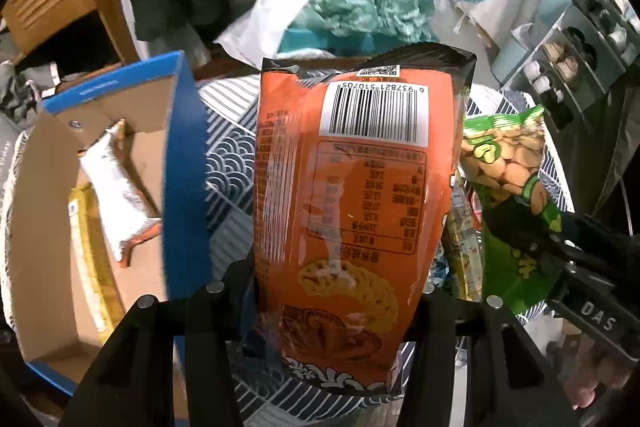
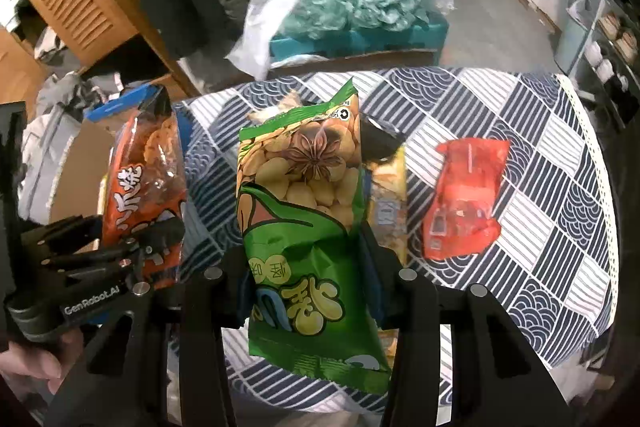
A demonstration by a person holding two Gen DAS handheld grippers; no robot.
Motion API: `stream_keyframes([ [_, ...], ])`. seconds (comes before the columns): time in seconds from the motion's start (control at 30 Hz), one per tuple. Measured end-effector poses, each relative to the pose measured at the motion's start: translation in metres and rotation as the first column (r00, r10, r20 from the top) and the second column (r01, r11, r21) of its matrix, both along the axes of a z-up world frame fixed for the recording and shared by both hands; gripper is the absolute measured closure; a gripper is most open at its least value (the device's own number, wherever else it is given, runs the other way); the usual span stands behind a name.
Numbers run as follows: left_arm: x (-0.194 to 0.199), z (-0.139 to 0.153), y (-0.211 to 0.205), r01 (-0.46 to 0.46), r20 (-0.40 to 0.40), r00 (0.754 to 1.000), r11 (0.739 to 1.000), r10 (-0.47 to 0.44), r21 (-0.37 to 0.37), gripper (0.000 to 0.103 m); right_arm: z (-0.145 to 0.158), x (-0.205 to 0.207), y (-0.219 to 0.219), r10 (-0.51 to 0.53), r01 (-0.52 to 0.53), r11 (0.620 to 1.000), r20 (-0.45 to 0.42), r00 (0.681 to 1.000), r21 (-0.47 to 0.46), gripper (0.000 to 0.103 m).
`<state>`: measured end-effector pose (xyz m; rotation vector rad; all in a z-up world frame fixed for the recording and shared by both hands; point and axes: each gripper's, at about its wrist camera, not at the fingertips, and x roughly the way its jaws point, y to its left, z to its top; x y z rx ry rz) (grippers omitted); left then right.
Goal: Organize snacks
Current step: 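Lift both bags and carry them over the cardboard box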
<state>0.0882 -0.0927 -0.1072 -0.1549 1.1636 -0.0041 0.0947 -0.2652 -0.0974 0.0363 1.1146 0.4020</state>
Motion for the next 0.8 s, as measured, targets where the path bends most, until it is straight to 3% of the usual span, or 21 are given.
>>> stream_keyframes([
  [0.43,-0.037,0.042,0.041,-0.054,0.075,0.996,0.998,0.053,0.013,0.052,0.024,-0.011,0.043,0.071,-0.072,0.997,0.038,0.997,0.017,0.059],
  [0.8,-0.06,0.056,0.09,-0.132,0.119,0.984,0.991,0.133,-0.014,0.052,0.041,-0.018,0.093,0.144,-0.146,0.989,0.066,0.987,0.026,0.059],
])
